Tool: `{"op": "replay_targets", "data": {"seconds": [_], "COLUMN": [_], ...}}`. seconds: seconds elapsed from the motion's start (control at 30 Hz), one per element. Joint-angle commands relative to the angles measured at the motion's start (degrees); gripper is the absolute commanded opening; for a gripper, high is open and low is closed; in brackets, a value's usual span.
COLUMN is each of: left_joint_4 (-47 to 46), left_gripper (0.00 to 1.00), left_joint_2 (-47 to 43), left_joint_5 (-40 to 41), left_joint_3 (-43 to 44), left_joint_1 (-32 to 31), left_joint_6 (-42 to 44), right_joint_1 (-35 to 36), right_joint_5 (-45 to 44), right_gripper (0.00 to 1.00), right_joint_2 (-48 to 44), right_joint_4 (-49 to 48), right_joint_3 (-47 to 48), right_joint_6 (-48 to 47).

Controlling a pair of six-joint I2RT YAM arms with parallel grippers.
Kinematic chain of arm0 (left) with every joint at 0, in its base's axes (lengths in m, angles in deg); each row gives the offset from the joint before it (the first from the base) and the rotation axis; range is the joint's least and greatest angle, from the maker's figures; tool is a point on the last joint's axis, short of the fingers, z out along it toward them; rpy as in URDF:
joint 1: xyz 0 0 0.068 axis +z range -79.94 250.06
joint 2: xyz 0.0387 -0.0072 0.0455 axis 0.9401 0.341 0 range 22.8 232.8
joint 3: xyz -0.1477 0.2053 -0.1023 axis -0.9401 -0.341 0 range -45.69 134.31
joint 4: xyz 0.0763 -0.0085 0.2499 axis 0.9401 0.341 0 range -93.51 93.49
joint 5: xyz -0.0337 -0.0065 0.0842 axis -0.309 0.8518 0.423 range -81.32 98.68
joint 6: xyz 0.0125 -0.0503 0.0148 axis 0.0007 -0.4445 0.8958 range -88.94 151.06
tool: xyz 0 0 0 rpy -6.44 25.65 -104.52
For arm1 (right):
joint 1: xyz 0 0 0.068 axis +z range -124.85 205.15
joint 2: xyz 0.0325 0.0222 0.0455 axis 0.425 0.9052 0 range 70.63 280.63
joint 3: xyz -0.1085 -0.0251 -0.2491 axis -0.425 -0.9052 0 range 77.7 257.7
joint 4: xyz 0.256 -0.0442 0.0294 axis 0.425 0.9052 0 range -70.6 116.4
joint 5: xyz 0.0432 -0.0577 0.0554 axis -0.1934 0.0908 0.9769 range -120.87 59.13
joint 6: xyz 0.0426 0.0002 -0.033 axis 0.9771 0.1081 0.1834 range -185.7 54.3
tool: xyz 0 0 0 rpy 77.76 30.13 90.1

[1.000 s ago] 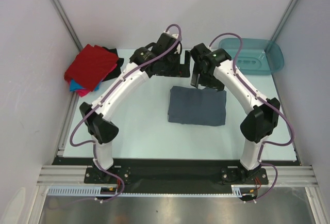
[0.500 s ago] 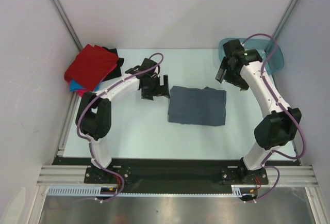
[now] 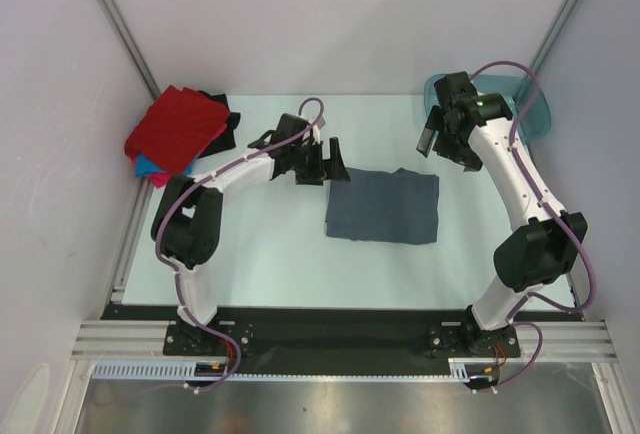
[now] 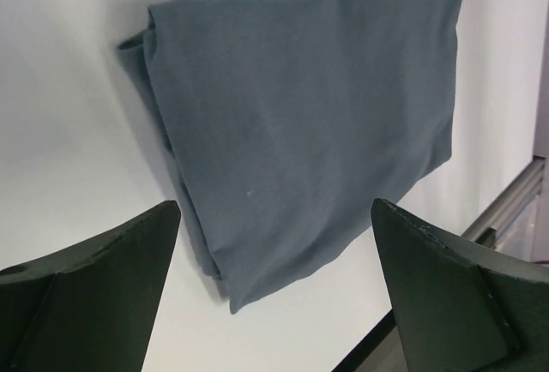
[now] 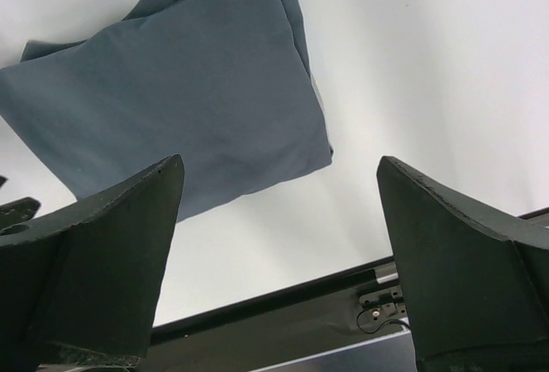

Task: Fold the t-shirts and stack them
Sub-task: Neatly place the folded tshirt to the corner

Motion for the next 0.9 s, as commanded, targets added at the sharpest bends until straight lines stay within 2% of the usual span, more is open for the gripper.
{"op": "replay_targets", "data": {"seconds": [0.0, 0.47, 0.87], "left_joint_4": [-8.27, -8.46, -18.65], "left_gripper": [1.00, 1.00, 0.98], "left_joint_2": [1.33, 7.57, 15.83], "left_joint_5": [-6.79, -7.05, -17.07], "left_joint_3": [-3.29, -3.74, -4.36], "left_joint_1": [0.90, 2.04, 1.87], "left_joint_6": [-3.03, 0.04, -5.59], "right_joint_1": [-0.51, -1.83, -2.27], "right_joint_5": [0.57, 2.33, 2.59], "right_gripper": [1.00, 1.00, 1.00], "right_joint_2": [-0.42, -0.60, -0.43], "right_joint_4": [0.66, 1.19, 3.47], "right_joint_3": [2.22, 1.77, 2.74], "right_joint_6": [-0.76, -0.32, 0.38]}}
